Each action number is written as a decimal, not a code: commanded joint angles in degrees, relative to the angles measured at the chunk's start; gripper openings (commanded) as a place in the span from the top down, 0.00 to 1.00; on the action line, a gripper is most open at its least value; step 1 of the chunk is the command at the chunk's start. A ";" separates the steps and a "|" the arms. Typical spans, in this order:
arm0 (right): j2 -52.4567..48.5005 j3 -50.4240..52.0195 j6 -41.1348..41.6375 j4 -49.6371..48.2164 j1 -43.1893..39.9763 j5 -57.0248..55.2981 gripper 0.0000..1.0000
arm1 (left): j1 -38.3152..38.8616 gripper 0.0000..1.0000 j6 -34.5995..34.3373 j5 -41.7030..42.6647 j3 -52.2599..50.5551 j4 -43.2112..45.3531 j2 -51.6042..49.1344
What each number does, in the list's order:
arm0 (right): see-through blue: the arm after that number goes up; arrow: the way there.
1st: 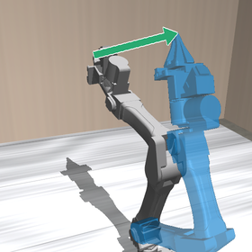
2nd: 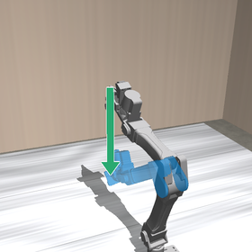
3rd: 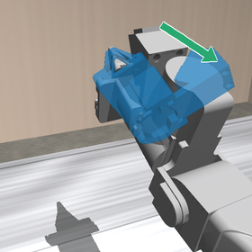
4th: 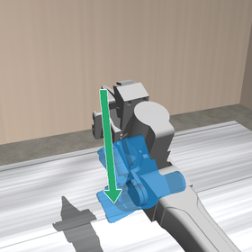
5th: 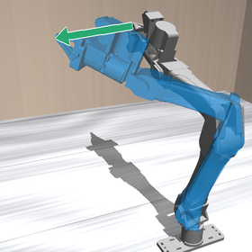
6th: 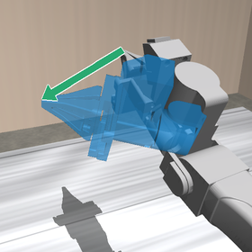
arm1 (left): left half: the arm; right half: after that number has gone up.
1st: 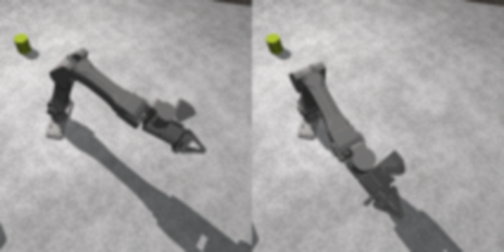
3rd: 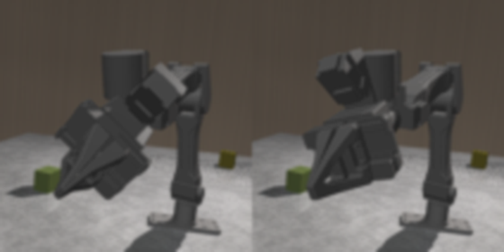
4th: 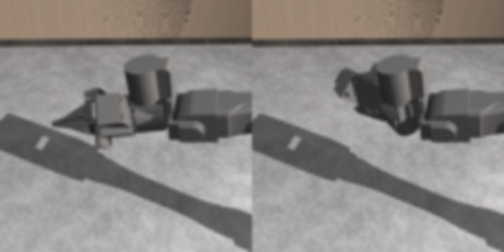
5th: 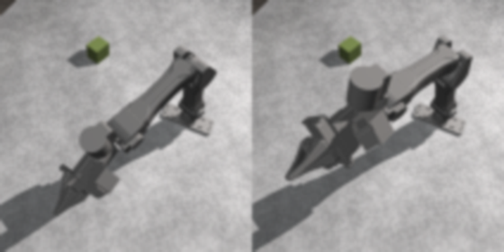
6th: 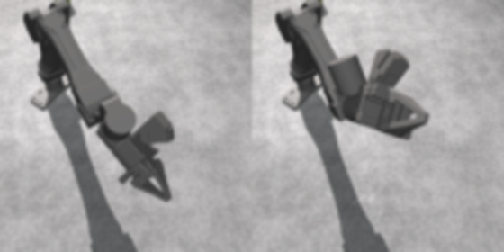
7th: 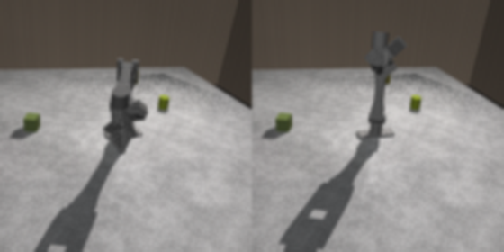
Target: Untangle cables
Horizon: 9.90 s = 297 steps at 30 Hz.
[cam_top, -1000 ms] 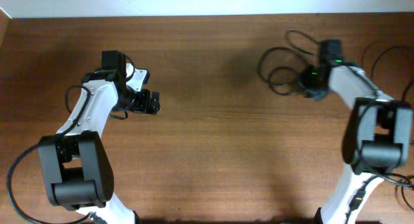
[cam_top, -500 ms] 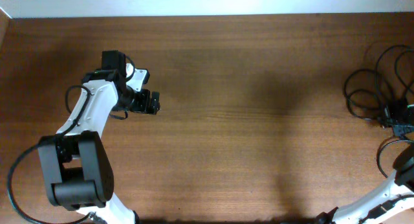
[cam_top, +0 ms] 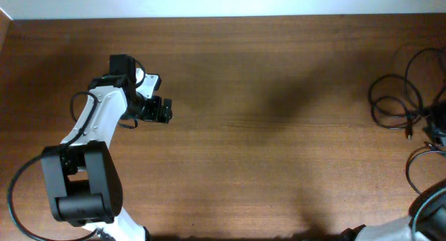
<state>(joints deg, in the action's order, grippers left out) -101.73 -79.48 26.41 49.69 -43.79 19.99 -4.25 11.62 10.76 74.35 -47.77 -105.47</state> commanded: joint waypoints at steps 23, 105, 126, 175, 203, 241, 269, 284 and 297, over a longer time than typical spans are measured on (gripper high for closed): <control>46.03 0.17 -23.96 23.08 0.37 9.99 0.39 | -0.04 0.01 1.14 0.83 -0.15 -0.04 -0.55; 32.83 0.17 -11.98 13.92 73.40 -39.56 0.01 | -0.15 0.01 1.14 0.85 -0.15 -0.07 0.35; 32.83 0.17 -11.98 13.92 73.40 -39.56 0.01 | 3.63 0.01 1.14 0.83 -0.17 -1.31 38.91; 32.83 0.17 -11.98 13.92 73.40 -39.56 0.01 | 12.57 0.01 -7.91 3.37 -73.85 47.98 97.04; 32.83 0.17 -11.98 13.92 73.40 -39.56 0.01 | -0.15 0.01 -12.48 2.91 -73.88 46.77 105.20; 32.83 0.17 -11.98 13.92 73.40 -39.56 0.01 | 4.85 0.01 -5.53 -12.04 -73.85 42.99 105.18; 35.10 0.17 -11.98 13.92 63.17 -39.56 0.01 | 4.85 0.01 -5.51 -12.04 -73.85 42.99 105.18; 61.83 30.10 -11.91 -26.25 51.58 -30.34 0.01 | 4.85 0.01 -5.53 -12.04 -73.85 42.99 105.18; 75.84 60.22 -11.96 -60.89 50.77 -26.91 0.01 | 4.85 0.01 -5.51 -12.04 -73.85 42.97 105.18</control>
<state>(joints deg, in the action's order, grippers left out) -26.94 -21.34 14.02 -10.61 7.53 -7.62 0.32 5.17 -1.10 0.73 -4.56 -0.84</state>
